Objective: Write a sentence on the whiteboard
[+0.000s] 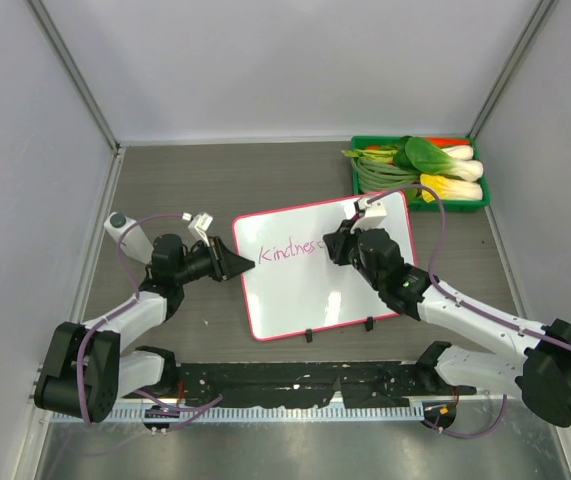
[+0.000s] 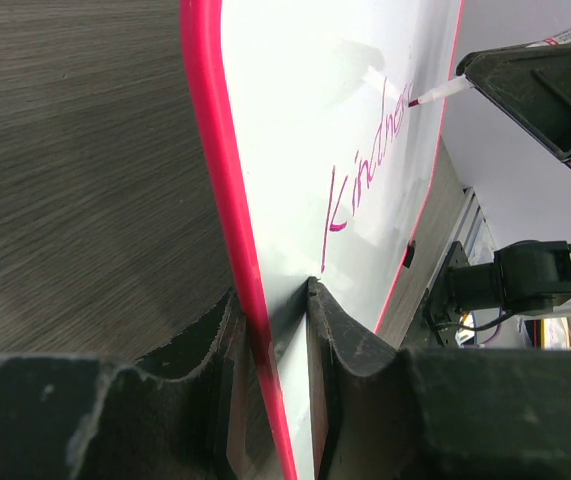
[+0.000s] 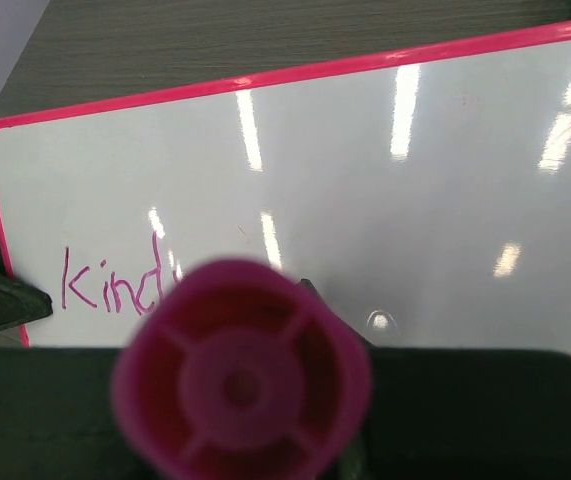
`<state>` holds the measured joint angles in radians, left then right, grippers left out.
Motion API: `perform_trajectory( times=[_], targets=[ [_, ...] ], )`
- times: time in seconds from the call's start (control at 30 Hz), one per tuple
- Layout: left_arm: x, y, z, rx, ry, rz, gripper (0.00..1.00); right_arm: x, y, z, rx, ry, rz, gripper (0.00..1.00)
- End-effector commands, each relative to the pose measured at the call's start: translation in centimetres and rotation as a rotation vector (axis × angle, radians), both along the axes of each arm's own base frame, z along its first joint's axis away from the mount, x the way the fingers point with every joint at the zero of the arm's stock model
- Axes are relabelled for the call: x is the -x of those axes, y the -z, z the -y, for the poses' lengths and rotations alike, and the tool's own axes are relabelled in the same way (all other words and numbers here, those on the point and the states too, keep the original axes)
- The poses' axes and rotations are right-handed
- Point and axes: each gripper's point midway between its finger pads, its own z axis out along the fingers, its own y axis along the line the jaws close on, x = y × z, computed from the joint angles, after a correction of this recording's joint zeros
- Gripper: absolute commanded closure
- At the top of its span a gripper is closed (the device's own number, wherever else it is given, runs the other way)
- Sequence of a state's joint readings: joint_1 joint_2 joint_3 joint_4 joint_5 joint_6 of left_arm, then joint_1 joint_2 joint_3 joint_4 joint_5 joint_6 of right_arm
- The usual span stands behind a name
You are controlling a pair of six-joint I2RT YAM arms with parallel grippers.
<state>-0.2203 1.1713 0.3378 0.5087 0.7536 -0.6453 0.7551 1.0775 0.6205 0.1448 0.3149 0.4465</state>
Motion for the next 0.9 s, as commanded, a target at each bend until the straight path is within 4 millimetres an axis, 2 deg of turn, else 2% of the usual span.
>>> perform_trajectory(
  times=[0.0, 0.37, 0.47, 0.67, 0.77, 0.87],
  targets=[
    [0.7, 1.1, 0.4, -0.044, 0.043, 0.018, 1.00, 0.4, 1.0, 0.5, 0.043, -0.011, -0.019, 0.99],
    [0.8, 1.2, 0.5, -0.045, 0.047, 0.018, 1.00, 0.0, 0.4, -1.0, -0.019, -0.041, -0.014, 0.99],
    [0.7, 1.1, 0.4, -0.045, 0.043, 0.018, 1.00, -0.3, -0.3, -1.2, -0.044, -0.024, -0.006, 0.98],
    [0.7, 1.2, 0.4, -0.046, 0.044, 0.018, 1.00, -0.6, -3.1, -0.5, -0.149, -0.014, 0.032, 0.99],
    [0.7, 1.1, 0.4, -0.046, 0.044, 0.022, 1.00, -0.2, -5.1, 0.0, -0.217, -0.041, 0.060, 0.99],
    [0.8, 1.0, 0.4, -0.045, 0.044, 0.024, 1.00, 0.2, -6.1, 0.6, -0.235, -0.047, 0.071, 0.99]
  ],
)
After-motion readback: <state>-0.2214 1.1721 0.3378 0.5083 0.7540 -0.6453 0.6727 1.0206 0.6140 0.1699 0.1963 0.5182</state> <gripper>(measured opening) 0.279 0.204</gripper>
